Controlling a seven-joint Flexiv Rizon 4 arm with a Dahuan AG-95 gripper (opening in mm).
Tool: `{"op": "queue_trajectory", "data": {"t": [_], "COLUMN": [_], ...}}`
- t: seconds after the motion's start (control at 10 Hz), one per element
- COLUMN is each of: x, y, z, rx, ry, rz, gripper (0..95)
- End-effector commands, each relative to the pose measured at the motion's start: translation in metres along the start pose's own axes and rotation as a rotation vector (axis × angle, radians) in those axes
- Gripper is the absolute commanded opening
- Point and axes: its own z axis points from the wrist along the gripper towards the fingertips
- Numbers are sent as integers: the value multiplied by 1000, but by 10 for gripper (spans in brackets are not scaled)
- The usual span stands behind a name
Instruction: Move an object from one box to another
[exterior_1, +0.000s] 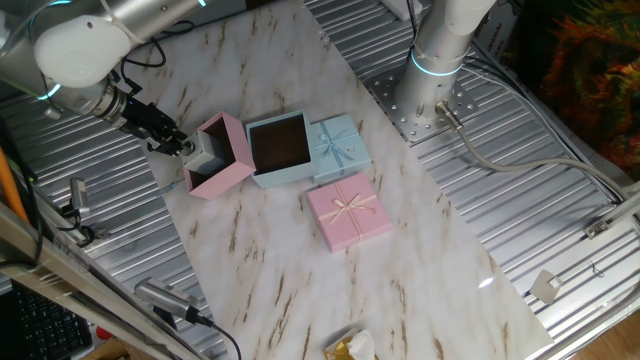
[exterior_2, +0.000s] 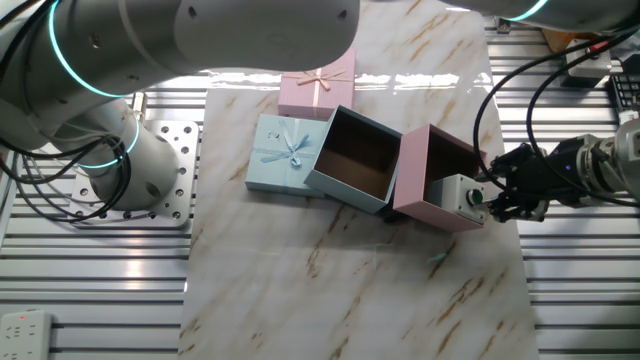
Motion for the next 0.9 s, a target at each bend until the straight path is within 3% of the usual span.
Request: {"op": "queue_trajectory", "data": {"t": [0.1,0.9], "x": [1,-1], "y": [-1,-3], "z": [2,4], "rx": [1,5], "ry": [-3,-3], "rz": [-3,-7], "gripper": [380,380]}}
